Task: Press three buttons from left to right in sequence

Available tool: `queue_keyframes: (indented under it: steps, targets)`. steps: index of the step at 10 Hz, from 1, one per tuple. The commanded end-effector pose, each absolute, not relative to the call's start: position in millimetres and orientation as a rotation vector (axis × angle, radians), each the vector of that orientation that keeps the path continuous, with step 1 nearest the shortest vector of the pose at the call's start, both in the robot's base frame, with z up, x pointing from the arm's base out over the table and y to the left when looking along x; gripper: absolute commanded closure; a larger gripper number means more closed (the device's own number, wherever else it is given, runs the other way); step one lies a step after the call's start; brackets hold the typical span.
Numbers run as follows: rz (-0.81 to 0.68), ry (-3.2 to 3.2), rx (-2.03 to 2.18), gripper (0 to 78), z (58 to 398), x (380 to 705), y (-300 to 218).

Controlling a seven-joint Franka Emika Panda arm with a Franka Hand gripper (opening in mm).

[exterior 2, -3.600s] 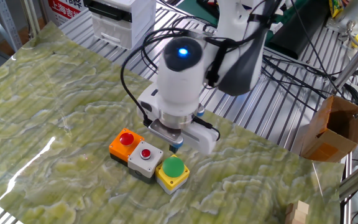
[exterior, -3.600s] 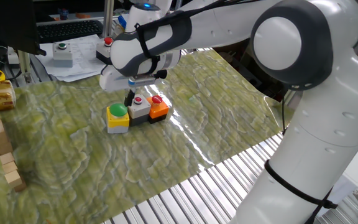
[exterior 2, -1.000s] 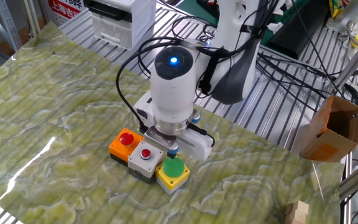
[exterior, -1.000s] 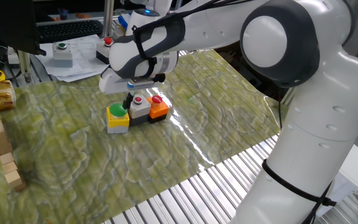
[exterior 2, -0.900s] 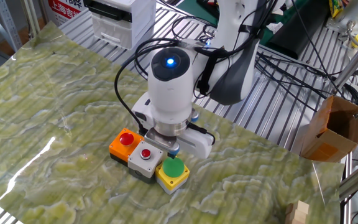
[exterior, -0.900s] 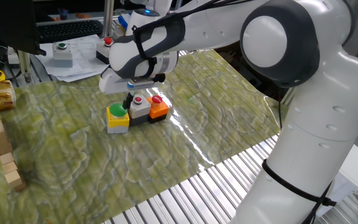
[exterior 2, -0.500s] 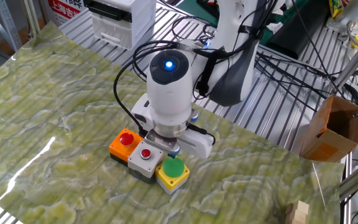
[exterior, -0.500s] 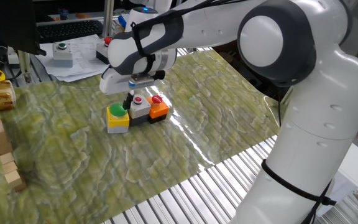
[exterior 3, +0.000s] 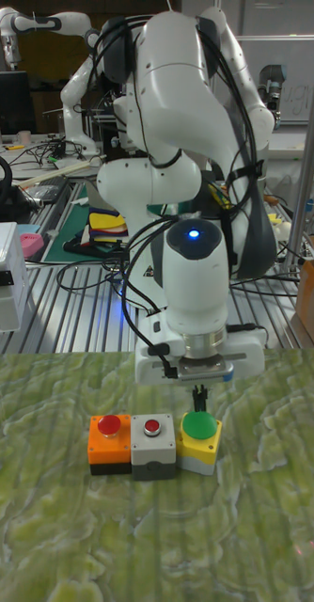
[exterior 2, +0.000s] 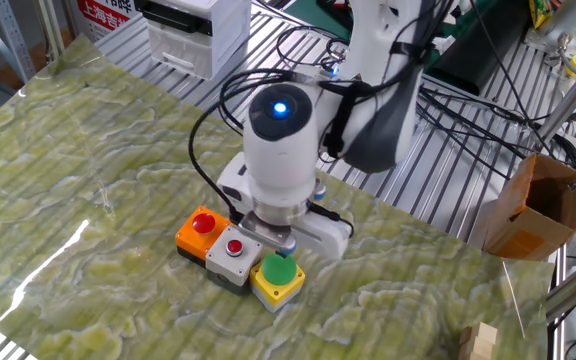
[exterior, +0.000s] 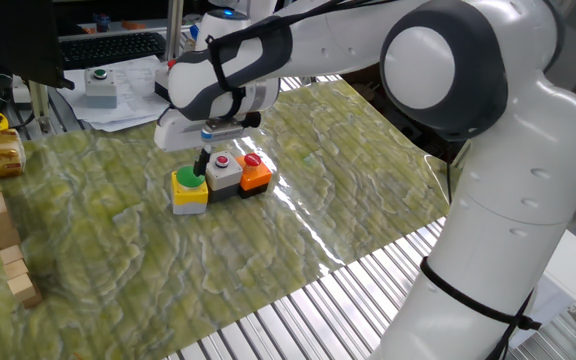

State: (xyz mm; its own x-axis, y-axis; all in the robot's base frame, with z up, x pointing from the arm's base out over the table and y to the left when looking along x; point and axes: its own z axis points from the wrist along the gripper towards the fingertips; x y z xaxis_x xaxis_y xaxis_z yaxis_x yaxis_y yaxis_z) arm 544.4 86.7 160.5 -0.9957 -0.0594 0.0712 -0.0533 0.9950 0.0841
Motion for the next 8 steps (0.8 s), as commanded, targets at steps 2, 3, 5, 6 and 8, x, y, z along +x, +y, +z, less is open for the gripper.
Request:
queue_keyframes:
  steps: [2, 3, 5, 6, 8]
  targets:
    - [-0.099, -3.066, 0.122, 76.1, 156, 559, 86]
    - [-0.1, -3.066, 0.128, 76.1, 154, 560, 84]
    - [-0.1, -3.066, 0.133, 76.1, 149, 563, 84]
    - [-0.099, -3.066, 0.133, 76.1, 147, 565, 85]
    - [-0.098, -3.065, 0.133, 76.1, 142, 566, 85]
